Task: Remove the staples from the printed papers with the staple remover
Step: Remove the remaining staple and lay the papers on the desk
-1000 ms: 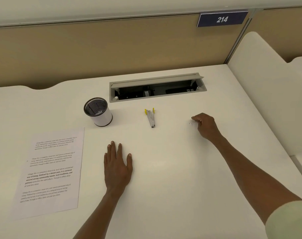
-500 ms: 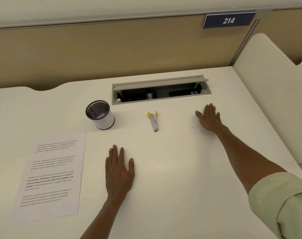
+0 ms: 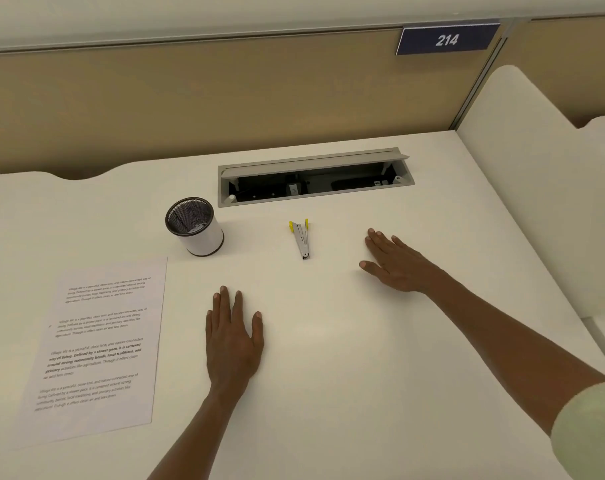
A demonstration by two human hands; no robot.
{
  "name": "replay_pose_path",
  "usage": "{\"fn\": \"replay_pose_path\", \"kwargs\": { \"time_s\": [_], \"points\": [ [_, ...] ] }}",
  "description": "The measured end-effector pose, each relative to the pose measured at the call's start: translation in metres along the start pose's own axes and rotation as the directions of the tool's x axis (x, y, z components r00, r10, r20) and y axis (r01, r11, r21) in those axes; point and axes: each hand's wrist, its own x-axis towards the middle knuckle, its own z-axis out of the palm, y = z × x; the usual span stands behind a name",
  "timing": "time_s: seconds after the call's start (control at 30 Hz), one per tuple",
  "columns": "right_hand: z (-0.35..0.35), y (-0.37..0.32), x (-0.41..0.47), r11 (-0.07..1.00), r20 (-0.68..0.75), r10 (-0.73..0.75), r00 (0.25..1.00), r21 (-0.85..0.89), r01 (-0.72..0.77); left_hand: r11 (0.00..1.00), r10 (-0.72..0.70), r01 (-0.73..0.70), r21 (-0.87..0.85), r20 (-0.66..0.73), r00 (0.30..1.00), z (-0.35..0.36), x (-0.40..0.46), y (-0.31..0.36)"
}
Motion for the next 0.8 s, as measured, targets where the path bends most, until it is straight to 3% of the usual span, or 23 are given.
{"fn": "replay_pose_path", "kwargs": {
  "time_s": [0.23,0.4,0.6,0.67,0.73,0.8],
  "points": [
    [0.012,0.002,-0.024,1.0,-0.108,0.0,0.994,-0.012,-0.001,1.0,0.011,-0.011,0.01,-0.008,1.0,0.002,0.001,-0.001],
    [0.034,-0.029,-0.022,0.99,-0.173,-0.059,0.983,-0.135,0.035,1.0,0.0,0.0,0.012,0.006,1.0,0.002,0.001,-0.003],
    [0.046,-0.018,-0.025,0.991,-0.235,0.116,0.965,-0.043,-0.129,1.0,0.004,-0.004,0.012,0.003,1.0,0.003,0.001,-0.003],
    [0.049,-0.013,-0.026,0.993,-0.282,0.117,0.952,0.046,-0.109,1.0,0.002,-0.002,0.01,0.003,1.0,0.003,0.001,-0.003],
    [0.045,-0.01,-0.028,0.954,-0.345,0.201,0.917,0.283,-0.103,1.0,0.002,-0.002,0.008,0.003,1.0,0.002,0.002,-0.002],
    [0.042,-0.002,-0.031,0.879,-0.443,0.329,0.834,0.467,-0.098,1.0,0.004,-0.004,0.005,0.0,1.0,0.002,0.002,-0.001]
  ]
}}
